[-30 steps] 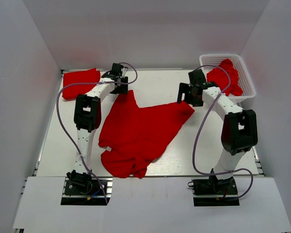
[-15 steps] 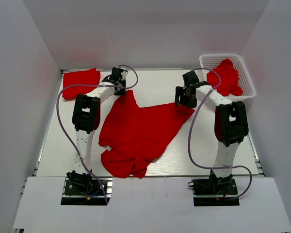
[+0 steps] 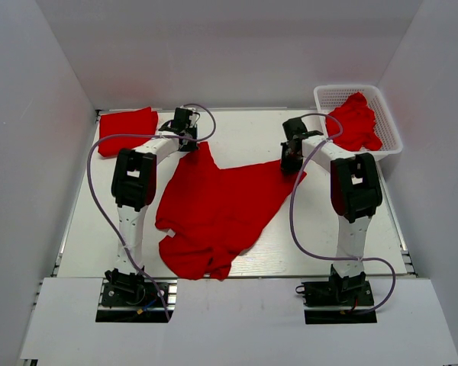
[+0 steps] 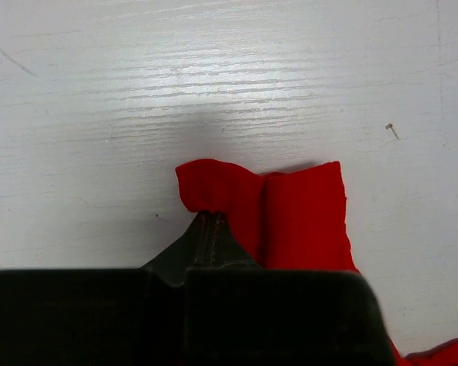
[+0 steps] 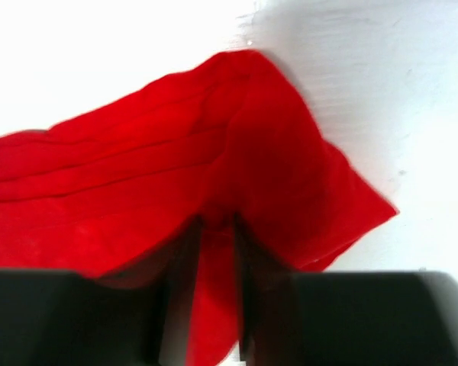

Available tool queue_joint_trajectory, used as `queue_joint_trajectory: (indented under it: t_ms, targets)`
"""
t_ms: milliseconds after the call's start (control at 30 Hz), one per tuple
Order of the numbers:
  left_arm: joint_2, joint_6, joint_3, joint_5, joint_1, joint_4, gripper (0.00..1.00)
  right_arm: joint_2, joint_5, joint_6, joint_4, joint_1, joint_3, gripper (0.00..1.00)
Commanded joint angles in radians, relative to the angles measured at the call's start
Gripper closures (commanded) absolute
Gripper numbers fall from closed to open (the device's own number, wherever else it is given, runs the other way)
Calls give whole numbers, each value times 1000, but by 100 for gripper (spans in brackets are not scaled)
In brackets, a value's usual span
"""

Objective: Fold and stack the t-shirts
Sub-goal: Flatten out the tshirt

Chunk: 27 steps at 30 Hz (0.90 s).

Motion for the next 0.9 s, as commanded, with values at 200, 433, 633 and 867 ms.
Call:
queue_joint_trajectory:
  t_ms: [200, 433, 633, 867]
  targets:
    - [-103, -8, -40, 24, -2, -10, 100, -30, 153, 20, 35, -10, 39, 100]
    - [-184, -8, -29, 4, 7, 22, 100, -162, 181, -81, 137, -9, 10, 100]
    - [-354, -29, -81, 13, 7, 135, 100, -346, 251, -209, 246, -10, -22, 100]
    - [-595, -29, -134, -92, 7, 180, 100, -498, 332, -310, 296, -15, -13, 100]
